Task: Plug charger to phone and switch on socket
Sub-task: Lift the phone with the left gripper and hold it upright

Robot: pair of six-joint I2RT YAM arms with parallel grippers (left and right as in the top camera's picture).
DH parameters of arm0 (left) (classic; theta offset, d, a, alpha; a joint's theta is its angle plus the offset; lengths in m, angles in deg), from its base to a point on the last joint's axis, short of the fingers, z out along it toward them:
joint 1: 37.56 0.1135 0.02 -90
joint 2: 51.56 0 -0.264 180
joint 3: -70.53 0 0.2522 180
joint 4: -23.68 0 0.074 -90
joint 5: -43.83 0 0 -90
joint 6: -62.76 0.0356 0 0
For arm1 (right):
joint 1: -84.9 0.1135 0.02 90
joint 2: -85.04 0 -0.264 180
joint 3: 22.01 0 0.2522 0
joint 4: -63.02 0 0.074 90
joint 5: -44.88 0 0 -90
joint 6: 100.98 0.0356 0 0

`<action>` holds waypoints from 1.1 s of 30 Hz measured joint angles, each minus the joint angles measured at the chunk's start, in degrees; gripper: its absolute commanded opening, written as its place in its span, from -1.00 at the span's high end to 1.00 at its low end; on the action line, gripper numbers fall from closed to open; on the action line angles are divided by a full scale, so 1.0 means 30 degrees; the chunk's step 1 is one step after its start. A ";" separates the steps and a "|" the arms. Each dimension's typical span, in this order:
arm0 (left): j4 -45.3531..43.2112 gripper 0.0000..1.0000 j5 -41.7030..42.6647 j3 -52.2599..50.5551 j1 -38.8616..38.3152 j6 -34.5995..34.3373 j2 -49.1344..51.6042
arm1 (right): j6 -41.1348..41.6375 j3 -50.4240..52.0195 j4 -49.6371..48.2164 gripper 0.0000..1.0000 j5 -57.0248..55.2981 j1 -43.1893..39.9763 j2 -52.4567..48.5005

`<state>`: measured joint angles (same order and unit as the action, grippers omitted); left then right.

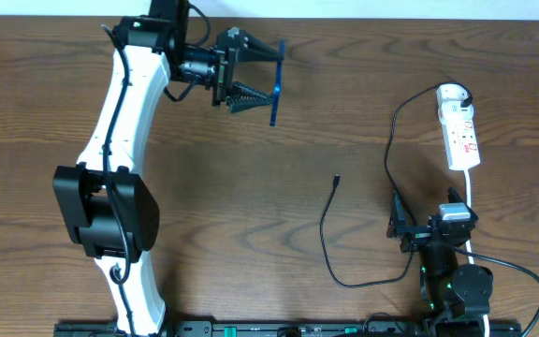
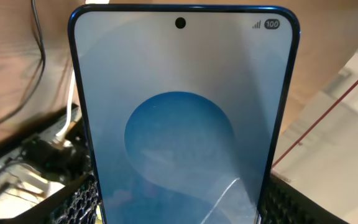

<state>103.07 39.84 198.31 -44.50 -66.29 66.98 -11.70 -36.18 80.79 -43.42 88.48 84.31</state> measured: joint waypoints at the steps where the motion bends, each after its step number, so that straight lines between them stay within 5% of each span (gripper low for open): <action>1: 0.0000 -0.35 0.0051 0.0000 0.0051 -0.0342 0.0000 | 0.0000 0.0000 0.0000 -0.99 0.0000 0.0000 0.0000; 11: 0.0000 -0.36 0.0240 0.0000 0.0066 -0.3490 0.0000 | -0.0007 0.0000 0.0007 -0.98 0.0000 0.0000 0.0000; 33: 0.0000 -0.35 0.0248 0.0000 0.0976 -0.4065 0.0000 | -0.0007 0.0000 0.0007 -0.98 -0.0007 0.0000 0.0000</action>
<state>103.07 40.59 198.31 -41.57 -78.49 66.98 -11.72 -36.18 80.81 -43.45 88.48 84.31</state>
